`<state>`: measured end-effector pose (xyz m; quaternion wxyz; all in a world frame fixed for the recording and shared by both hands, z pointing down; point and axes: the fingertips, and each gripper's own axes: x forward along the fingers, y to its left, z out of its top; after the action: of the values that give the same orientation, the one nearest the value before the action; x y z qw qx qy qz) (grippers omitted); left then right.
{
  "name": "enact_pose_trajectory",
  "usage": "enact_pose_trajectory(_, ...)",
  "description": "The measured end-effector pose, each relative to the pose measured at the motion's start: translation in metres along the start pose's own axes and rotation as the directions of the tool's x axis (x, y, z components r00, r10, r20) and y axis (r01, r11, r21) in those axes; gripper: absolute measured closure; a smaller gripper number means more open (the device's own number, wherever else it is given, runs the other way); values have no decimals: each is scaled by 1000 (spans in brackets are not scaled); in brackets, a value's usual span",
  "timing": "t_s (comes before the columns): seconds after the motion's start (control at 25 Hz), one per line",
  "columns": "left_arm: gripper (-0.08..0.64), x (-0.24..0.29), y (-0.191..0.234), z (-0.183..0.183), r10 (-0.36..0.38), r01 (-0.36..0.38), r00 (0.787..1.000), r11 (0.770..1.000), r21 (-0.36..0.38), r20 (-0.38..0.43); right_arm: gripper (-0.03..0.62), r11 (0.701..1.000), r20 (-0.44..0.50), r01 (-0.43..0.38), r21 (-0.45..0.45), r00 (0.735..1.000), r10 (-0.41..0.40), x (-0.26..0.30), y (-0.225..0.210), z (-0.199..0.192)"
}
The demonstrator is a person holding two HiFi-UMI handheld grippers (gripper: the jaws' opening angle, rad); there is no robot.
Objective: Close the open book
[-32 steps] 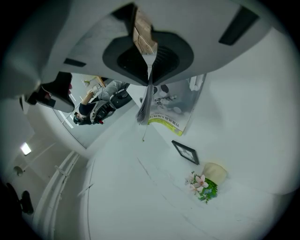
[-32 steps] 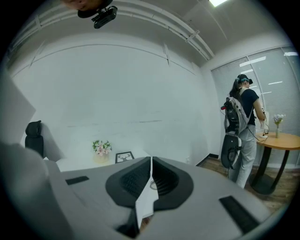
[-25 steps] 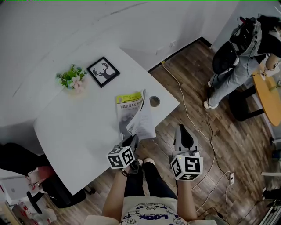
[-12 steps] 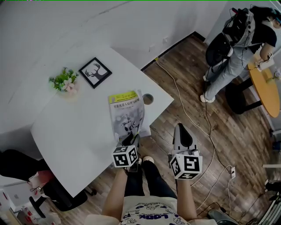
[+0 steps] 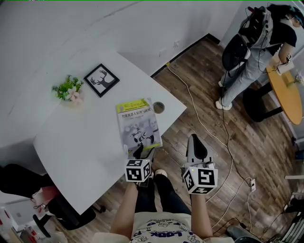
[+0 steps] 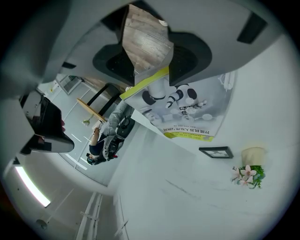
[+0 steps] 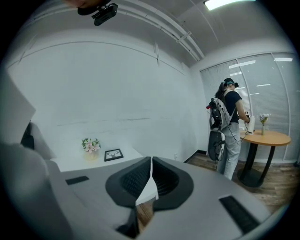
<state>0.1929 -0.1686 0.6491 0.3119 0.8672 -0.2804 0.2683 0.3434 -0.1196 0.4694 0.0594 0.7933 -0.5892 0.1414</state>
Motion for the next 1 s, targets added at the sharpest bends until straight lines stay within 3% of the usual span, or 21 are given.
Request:
enact_pose_trajectory(0.28,331,-10,-8,9,-28,27,999,999,26,21,565,1000,18,-14,-8,1000,15,-1,7,9)
enact_pose_trajectory(0.6,333,-50,-8,74,-8,2,977,1000,27,214,565,998,67,-61,-28,996,62,0,26,34)
enact_pose_trajectory(0.76,369,-85,-6,119,21,-44,938,997,58,346,565,995,97,-89,-43,991,92,1,39,50)
enact_pose_trajectory(1.0,488,-147,-6,178,76,-154,848,983,105,525,565,990,151,-125,-63,980,133,1,54,78)
